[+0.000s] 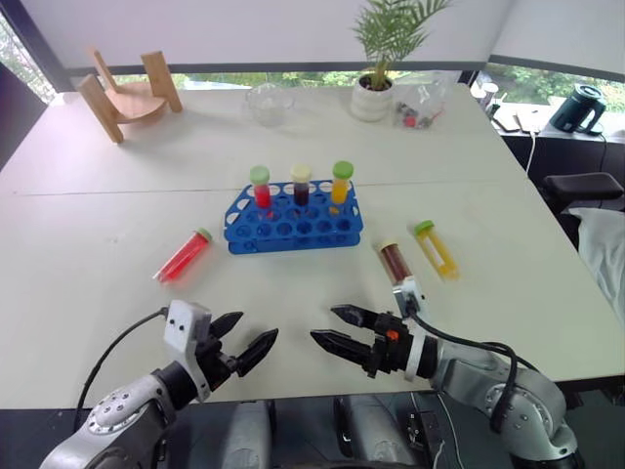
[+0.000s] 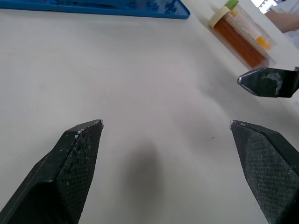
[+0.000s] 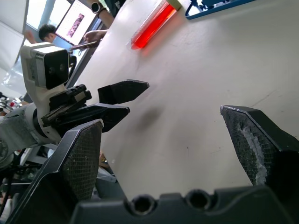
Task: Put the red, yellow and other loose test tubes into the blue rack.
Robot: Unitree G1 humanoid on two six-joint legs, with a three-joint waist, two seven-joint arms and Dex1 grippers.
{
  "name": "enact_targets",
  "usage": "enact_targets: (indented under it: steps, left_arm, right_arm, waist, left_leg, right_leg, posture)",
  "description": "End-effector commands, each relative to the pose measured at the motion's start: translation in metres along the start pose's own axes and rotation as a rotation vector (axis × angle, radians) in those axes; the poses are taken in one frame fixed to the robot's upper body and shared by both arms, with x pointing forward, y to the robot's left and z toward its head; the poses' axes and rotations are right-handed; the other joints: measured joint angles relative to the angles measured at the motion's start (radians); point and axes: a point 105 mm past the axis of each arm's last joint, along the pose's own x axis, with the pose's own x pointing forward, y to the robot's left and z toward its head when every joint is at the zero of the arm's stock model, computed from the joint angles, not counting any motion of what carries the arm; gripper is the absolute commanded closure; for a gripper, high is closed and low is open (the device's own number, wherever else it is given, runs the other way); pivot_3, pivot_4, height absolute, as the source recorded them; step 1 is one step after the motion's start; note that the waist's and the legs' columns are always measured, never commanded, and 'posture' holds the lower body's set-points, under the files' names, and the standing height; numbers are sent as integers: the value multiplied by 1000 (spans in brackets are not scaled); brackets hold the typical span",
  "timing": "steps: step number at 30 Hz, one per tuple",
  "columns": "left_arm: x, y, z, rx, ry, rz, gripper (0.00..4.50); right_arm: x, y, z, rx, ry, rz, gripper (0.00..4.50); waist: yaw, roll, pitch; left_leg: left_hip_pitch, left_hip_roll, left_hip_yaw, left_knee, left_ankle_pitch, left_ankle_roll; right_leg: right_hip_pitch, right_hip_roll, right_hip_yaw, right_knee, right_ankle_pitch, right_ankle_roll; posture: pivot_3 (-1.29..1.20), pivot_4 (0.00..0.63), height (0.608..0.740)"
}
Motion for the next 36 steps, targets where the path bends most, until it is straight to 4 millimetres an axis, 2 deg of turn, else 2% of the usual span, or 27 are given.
enact_targets:
  steps: [1,14,19,26,29,32,36]
  left_arm:
    - [0,-9,12,24,-22,-26,0]
    - [7,-1,20,68,-14,6,0]
    - [11,-8,18,103,10,-40,0]
    - [14,0,17,85,-9,-1,0]
    - [21,6,20,243,42,-45,0]
    - [28,12,36,331,46,-91,0]
    - [27,-4,56,396,100,-280,0]
  right_arm:
    - [-2,11,7,-29,-25,37,74]
    - [2,8,13,-69,-43,29,74]
    - [4,5,16,-85,-43,31,74]
    - [3,2,17,-97,-15,11,74]
    - [0,-10,40,-216,-15,-71,74]
    - [-14,-19,76,-338,49,-124,74]
    - [-57,-59,133,-437,257,-359,74]
  waist:
    - [0,0,0]
    - [0,0,0]
    - [0,0,0]
    - [1,0,0]
    - [0,0,0]
    - [0,1,1]
    - [5,2,2]
  left_leg:
    - [0,0,0,0,0,0]
    - [0,0,0,0,0,0]
    - [0,0,0,0,0,0]
    - [0,0,0,0,0,0]
    - [0,0,0,1,0,0]
    - [0,-1,0,2,1,-1]
    - [-1,-1,1,3,1,-1]
  right_leg:
    - [0,0,0,0,0,0]
    - [0,0,0,0,0,0]
    - [0,0,0,0,0,0]
    - [0,0,0,0,0,0]
    - [0,0,0,0,0,0]
    - [0,0,0,0,1,-2]
    - [0,-1,1,-1,2,-2]
  posture:
    - [0,150,740]
    - [0,150,740]
    - [0,150,740]
    - [0,150,740]
    - [0,150,740]
    - [0,150,740]
    - [0,150,740]
